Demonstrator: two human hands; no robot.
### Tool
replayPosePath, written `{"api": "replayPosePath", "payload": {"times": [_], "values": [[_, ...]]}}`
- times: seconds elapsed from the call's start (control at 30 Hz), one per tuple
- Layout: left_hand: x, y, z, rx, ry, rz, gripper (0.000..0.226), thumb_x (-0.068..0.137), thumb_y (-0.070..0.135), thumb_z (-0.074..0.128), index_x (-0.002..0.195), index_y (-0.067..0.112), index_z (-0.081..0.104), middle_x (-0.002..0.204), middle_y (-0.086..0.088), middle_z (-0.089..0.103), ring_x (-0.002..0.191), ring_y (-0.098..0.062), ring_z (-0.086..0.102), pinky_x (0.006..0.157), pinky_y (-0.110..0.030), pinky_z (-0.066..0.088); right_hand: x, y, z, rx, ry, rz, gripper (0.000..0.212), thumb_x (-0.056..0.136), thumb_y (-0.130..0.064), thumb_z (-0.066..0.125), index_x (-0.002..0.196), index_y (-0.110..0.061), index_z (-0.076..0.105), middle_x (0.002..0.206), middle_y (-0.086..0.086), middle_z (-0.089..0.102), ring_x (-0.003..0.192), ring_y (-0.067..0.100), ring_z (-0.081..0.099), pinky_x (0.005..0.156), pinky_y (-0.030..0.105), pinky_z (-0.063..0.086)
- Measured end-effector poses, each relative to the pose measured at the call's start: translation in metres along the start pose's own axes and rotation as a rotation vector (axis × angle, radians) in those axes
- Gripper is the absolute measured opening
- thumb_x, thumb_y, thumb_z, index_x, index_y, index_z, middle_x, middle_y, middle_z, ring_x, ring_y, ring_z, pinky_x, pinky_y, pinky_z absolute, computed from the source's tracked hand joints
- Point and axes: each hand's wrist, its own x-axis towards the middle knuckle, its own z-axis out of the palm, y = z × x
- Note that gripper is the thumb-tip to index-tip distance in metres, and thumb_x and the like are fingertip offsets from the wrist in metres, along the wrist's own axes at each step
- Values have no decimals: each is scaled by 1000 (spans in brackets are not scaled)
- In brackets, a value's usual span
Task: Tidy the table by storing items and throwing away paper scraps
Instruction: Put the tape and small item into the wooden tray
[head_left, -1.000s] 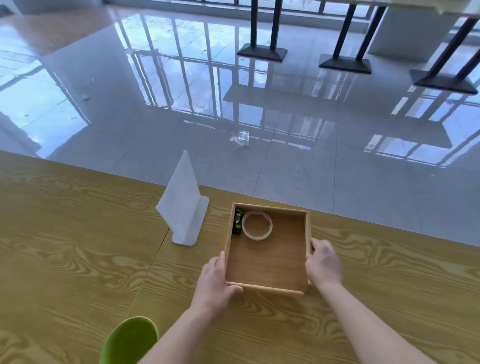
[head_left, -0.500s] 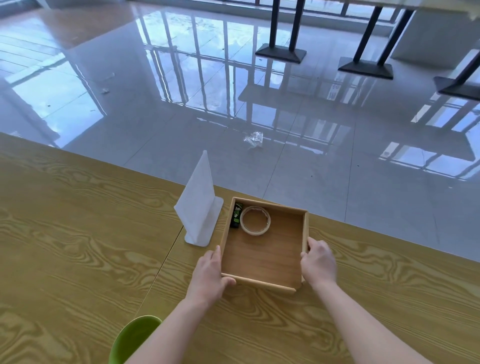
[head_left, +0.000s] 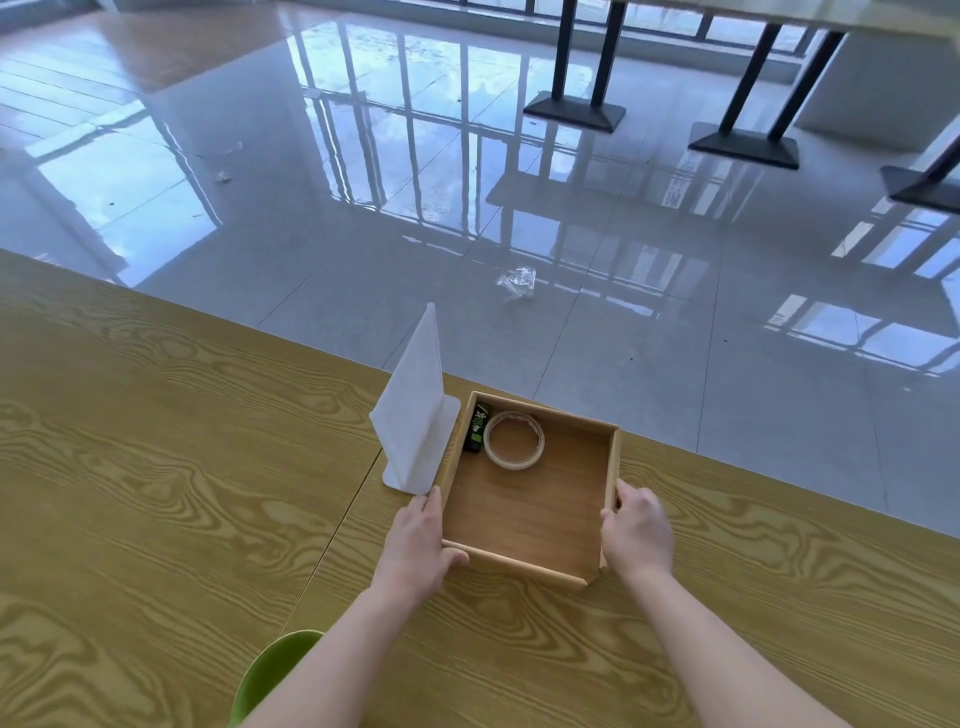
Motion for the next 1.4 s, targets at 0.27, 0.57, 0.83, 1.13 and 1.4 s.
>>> {"api": "replayPosePath", "payload": {"times": [0.27, 0.57, 0.83, 1.13, 1.4], "values": [[-2, 0, 1, 2, 2, 1, 89, 79, 34, 80, 147, 7, 30, 141, -6, 45, 127, -26, 42, 108, -36, 36, -1, -2, -1, -13, -11, 9, 40, 94, -10, 57, 133, -9, 54, 114, 11, 59, 100, 27, 58, 80, 36, 47], [-2, -9, -5, -15, 15, -6, 97, 77, 32, 81, 152, 10, 24, 141, -3, 45, 126, -24, 42, 107, -33, 36, -7, -7, 8, -13, 18, 14, 19, 92, -9, 57, 110, -9, 62, 93, 2, 52, 78, 18, 50, 70, 33, 44], [-3, -9, -7, -13, 4, -17, 91, 77, 33, 82, 149, 12, 30, 133, -2, 49, 120, -23, 44, 104, -32, 38, -6, -6, 7, 3, -3, -2, 11, 92, -9, 57, 102, -12, 62, 95, 5, 57, 77, 19, 52, 70, 36, 47], [-4, -4, -11, 2, -24, -9, 96, 78, 35, 78, 152, 10, 23, 145, -5, 38, 129, -25, 40, 108, -35, 38, -4, -10, -2, 98, -64, 54, 47, 94, -22, 60, 137, -10, 47, 121, 10, 60, 107, 27, 58, 82, 36, 47], [-11, 19, -14, 169, 85, 73, 82, 89, 39, 58, 155, 14, 16, 145, -8, 35, 135, -24, 32, 108, -34, 37, -17, -9, -12, 25, -63, 12, 46, 91, -21, 62, 134, -11, 51, 114, 8, 59, 99, 23, 58, 80, 34, 50]]}}
